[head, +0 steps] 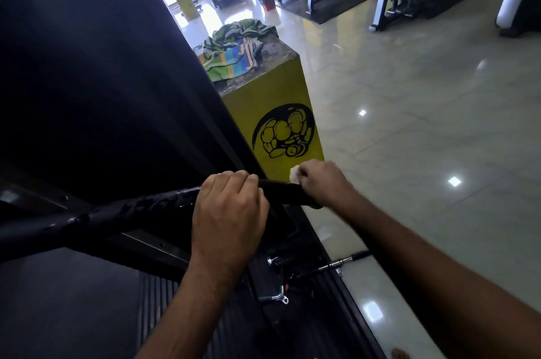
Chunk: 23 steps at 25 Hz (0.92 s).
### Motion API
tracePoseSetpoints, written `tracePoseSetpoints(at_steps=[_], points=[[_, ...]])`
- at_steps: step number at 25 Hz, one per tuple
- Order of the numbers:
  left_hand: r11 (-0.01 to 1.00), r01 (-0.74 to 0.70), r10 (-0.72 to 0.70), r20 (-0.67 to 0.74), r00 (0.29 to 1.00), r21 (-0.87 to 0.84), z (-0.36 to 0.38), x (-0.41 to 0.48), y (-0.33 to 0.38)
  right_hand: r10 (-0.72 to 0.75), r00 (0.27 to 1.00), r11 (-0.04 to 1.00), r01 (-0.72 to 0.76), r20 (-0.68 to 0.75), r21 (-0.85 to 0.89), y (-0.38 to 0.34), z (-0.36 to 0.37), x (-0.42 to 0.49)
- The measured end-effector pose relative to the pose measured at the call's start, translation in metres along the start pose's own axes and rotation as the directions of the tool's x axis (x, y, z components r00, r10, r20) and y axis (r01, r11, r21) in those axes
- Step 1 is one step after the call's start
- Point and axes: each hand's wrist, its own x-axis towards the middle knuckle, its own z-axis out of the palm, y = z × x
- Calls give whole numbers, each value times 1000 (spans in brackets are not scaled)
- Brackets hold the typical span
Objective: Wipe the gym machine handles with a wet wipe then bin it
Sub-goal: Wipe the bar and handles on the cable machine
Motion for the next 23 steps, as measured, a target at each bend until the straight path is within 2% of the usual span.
tracePoseSetpoints(at_steps=[1, 2, 3, 4, 5, 6, 7, 8, 9, 12, 13, 16, 18, 20, 21, 23], points=[[1000, 6, -6, -10, 1000, 1, 0, 1, 2, 12, 979, 1000, -6, -202, 29, 1, 5, -17], [1000, 5, -5, -18, 1000, 2, -1, 2, 4, 71, 937, 987, -17, -343, 159, 3, 14, -33], [1000, -1, 1, -26, 1000, 3, -1, 1, 5, 202, 896, 932, -51, -396, 360, 3, 22, -49], [1000, -7, 7, -31, 999, 2, -2, 1, 6, 385, 846, 780, -84, -369, 620, 4, 32, -60], [1000, -9, 9, -35, 999, -1, -3, 2, 6, 577, 781, 476, -86, -237, 875, 3, 41, -67], [1000, -9, 9, -37, 999, -6, -3, 3, 7, 682, 731, 45, -55, 10, 997, -2, 48, -69], [1000, -8, 7, -39, 999, -11, -3, 3, 7, 652, 714, -330, -35, 254, 943, -3, 58, -70], [1000, -11, 10, -43, 999, -17, -4, 3, 7, 579, 714, -543, -24, 394, 840, -6, 64, -68], [999, -25, 24, -55, 998, -24, -5, 3, 7, 535, 727, -613, -17, 430, 790, -13, 64, -66], [994, -104, 100, -98, 990, -39, -7, 4, 6, 521, 729, -716, 89, 445, 693, -37, 45, -56], [990, -136, 131, -106, 986, -41, -7, 5, 4, 495, 768, -751, 143, 407, 644, -45, 38, -57], [975, -218, 211, -146, 967, -40, -9, 7, -4, 462, 826, -744, 163, 323, 648, -75, 22, -75], [963, -263, 251, -175, 952, -51, -11, 10, -10, 432, 869, -668, 128, 242, 733, -88, 18, -91], [950, -296, 270, -211, 939, -97, -14, 15, -16, 460, 885, -509, 200, 68, 837, -99, 8, -108], [944, -303, 270, -218, 938, -134, -17, 17, -19, 474, 880, -438, 281, -47, 854, -100, 5, -115], [918, -306, 255, -216, 943, -251, -25, 19, -18, 524, 817, -275, 429, -240, 861, -94, -3, -128]])
